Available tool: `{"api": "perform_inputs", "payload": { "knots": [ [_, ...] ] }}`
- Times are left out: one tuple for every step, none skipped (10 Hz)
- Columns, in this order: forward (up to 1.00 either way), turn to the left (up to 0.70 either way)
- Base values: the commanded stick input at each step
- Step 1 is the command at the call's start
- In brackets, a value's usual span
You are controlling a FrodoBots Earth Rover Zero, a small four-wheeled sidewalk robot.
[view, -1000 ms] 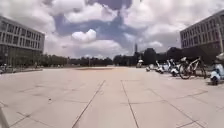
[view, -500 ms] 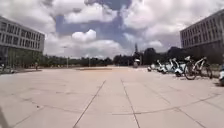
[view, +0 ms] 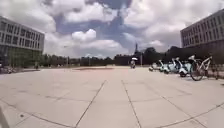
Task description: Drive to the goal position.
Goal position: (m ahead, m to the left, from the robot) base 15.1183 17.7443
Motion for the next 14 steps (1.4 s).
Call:
{"api": "perform_inputs", "payload": {
  "knots": [
    [0.7,0.0],
    [0.7,0.0],
    [0.7,0.0],
    [0.7,0.0],
    [0.2,0.0],
    [0.0,0.0],
    [0.0,0.0],
    [0.0,0.0],
    [0.0,0.0],
    [0.0,0.0],
    [0.0,0.0],
    [0.0,0.0],
    [0.0,0.0],
    [0.0,0.0]
  ]
}}
